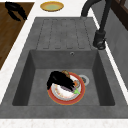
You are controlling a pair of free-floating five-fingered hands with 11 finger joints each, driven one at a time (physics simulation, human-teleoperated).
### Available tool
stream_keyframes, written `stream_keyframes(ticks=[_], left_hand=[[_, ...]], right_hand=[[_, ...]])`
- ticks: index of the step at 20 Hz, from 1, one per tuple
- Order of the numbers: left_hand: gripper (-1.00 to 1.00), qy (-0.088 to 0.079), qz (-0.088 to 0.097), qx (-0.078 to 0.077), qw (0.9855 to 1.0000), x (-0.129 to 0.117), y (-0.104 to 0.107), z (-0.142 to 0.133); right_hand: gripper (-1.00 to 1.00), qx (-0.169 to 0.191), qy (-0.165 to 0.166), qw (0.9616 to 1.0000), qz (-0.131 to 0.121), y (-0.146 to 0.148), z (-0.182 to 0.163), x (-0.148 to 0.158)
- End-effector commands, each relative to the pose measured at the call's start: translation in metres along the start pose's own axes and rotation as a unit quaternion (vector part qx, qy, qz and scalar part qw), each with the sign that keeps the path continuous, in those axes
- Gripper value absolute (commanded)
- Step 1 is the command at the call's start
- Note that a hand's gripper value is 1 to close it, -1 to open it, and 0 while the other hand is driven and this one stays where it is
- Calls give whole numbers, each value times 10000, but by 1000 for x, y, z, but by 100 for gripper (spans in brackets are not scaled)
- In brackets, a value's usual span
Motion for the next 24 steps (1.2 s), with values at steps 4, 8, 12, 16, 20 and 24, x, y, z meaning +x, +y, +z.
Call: stream_keyframes(ticks=[4,8,12,16,20,24], left_hand=[[0,0,0,0,10000,0,0,0],[0,0,0,0,10000,0,0,0],[0,0,0,0,10000,0,0,0],[0,0,0,0,10000,0,0,0],[0,0,0,0,10000,0,0,0],[0,0,0,0,10000,0,0,0]], right_hand=[[-100,209,-22,9997,-98,-12,-14,-14],[-100,250,6,9997,-33,-3,-32,-14],[-100,514,67,9986,-81,-5,-55,-22],[-100,613,-40,9978,-235,3,-54,-25],[100,-2,-207,9987,-461,1,-50,-31],[100,-556,-351,9958,-639,-4,-51,-45]])
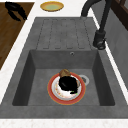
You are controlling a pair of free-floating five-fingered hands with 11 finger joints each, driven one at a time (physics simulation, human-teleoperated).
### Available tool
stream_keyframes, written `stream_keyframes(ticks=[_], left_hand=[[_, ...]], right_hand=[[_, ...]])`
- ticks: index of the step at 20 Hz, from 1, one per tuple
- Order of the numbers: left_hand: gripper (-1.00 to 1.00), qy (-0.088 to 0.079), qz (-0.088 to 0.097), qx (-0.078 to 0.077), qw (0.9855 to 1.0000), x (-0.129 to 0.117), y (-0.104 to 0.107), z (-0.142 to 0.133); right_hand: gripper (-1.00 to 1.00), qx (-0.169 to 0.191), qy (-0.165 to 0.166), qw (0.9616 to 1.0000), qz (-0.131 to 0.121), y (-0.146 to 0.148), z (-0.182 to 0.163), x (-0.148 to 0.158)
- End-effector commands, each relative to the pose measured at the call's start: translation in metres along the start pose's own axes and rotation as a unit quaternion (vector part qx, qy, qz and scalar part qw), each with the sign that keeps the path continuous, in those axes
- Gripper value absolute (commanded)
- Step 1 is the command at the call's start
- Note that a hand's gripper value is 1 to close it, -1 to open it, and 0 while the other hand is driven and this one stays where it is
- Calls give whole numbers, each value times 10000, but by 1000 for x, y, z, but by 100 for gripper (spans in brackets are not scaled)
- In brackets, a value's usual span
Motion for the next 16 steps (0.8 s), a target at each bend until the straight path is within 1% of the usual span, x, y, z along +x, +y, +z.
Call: stream_keyframes(ticks=[1,3,5,7,8,9,10,11,12,16], left_hand=[[0,0,0,0,10000,0,0,0],[0,0,0,0,10000,0,0,0],[0,0,0,0,10000,0,0,0],[0,0,0,0,10000,0,0,0],[0,0,0,0,10000,0,0,0],[0,0,0,0,10000,0,0,0],[0,0,0,0,10000,0,0,0],[0,0,0,0,10000,0,0,0],[0,0,0,0,10000,0,0,0],[0,0,0,0,10000,0,0,0]], right_hand=[[100,192,22,9998,-19,11,-2,-11],[100,92,8,9999,-42,13,-1,-17],[100,-85,-35,9998,-151,22,6,-14],[100,-262,32,9995,-150,25,5,-13],[100,-349,76,9992,-179,22,3,-13],[100,-519,3,9983,-258,17,11,-12],[100,-582,23,9978,-318,7,9,-12],[100,-633,0,9975,-302,-4,14,-10],[100,-609,-6,9978,-247,-11,16,-11],[100,-472,85,9985,-256,-25,24,-10]])
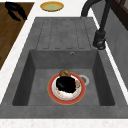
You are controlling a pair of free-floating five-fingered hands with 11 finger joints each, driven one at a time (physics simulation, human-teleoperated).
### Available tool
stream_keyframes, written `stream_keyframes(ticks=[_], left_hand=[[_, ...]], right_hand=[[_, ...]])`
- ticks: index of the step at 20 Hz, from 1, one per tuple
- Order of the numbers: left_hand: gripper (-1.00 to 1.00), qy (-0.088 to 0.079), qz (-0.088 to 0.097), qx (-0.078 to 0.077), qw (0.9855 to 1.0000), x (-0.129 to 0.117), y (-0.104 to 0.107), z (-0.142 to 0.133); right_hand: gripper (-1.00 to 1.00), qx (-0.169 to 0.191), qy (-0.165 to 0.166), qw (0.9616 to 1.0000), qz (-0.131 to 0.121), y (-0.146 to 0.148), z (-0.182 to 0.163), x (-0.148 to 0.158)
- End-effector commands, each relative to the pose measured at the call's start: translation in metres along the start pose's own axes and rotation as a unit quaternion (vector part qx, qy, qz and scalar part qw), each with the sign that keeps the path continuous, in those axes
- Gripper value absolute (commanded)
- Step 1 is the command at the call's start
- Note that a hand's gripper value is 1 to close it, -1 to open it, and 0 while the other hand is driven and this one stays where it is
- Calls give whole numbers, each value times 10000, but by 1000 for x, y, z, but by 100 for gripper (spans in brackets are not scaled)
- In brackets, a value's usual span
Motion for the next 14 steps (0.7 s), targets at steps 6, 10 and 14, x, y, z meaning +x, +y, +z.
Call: stream_keyframes(ticks=[6,10,14], left_hand=[[0,0,0,0,10000,0,0,0],[0,0,0,0,10000,0,0,0],[0,0,0,0,10000,0,0,0]], right_hand=[[100,26,278,9996,-31,-46,13,8],[100,19,237,9997,2,-70,21,6],[100,-3,197,9998,14,-87,31,5]])
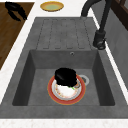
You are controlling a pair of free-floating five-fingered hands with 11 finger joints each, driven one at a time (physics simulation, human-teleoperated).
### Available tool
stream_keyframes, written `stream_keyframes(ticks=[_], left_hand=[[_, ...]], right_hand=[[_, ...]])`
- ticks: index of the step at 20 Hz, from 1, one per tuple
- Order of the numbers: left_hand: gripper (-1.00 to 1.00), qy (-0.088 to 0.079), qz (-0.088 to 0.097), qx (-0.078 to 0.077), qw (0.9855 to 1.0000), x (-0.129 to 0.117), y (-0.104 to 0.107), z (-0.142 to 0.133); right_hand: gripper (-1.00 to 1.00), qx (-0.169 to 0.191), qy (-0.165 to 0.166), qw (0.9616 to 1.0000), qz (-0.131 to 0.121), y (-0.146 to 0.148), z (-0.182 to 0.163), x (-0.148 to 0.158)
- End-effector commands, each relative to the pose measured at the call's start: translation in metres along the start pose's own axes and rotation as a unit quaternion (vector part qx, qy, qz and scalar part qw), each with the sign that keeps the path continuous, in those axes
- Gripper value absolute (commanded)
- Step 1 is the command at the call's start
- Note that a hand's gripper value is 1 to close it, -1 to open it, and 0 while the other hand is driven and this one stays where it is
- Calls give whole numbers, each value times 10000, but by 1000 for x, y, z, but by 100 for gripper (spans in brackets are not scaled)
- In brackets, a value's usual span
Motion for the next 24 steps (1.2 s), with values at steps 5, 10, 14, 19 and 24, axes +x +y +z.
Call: stream_keyframes(ticks=[5,10,14,19,24], left_hand=[[0,0,0,0,10000,0,0,0],[0,0,0,0,10000,0,0,0],[0,0,0,0,10000,0,0,0],[0,0,0,0,10000,0,0,0],[0,0,0,0,10000,0,0,0]], right_hand=[[100,52,101,9999,-80,-35,18,-9],[100,67,130,9999,-78,-65,33,-15],[100,23,162,9999,-41,-90,44,-21],[100,-14,230,9997,-108,-115,63,-34],[100,-19,238,9996,-125,-143,81,-49]])
